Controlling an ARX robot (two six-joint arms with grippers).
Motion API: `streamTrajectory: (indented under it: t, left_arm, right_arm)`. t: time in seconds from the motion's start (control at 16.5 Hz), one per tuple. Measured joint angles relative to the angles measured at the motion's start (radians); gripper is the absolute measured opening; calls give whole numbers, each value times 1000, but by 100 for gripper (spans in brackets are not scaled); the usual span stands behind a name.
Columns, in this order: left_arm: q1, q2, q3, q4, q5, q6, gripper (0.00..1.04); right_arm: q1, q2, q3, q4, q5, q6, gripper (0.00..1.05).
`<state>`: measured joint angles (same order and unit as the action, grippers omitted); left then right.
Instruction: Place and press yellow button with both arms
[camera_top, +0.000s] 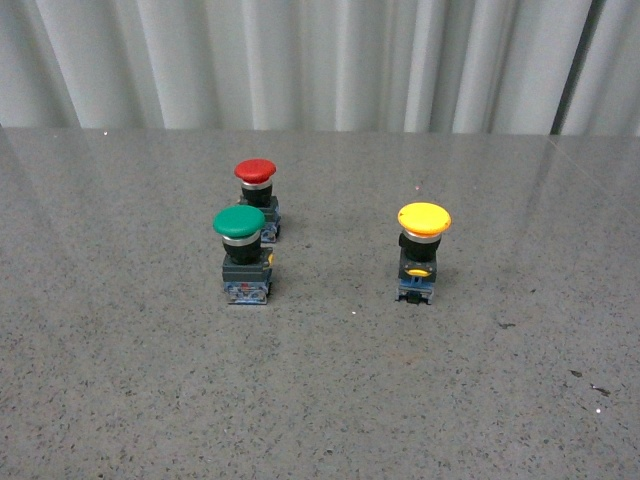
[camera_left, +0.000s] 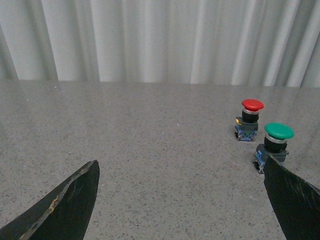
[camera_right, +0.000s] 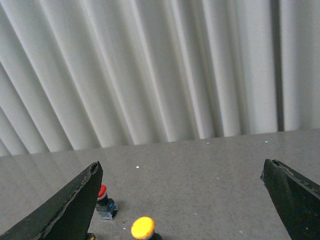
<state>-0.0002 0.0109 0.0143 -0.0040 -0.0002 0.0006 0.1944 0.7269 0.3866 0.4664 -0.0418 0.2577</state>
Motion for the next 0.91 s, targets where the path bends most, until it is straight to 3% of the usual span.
streamTrajectory:
  t: [0.18, 0.48, 0.54, 0.79, 0.91]
  left_arm:
    - [0, 0, 0, 0, 0, 0, 98]
    - [0, 0, 0, 0, 0, 0, 98]
    - [0, 0, 0, 0, 0, 0, 98]
    - [0, 0, 0, 0, 0, 0, 98]
    - [0, 0, 0, 0, 0, 0, 98]
  right_arm:
    - [148, 367, 148, 93, 27, -50, 98]
    - [284, 729, 272, 93, 85, -76, 96]
    - [298, 757, 282, 85, 92, -76, 88]
    - [323, 860, 371, 64, 126, -99, 31]
    - [327, 893, 388, 62, 132, -108, 11]
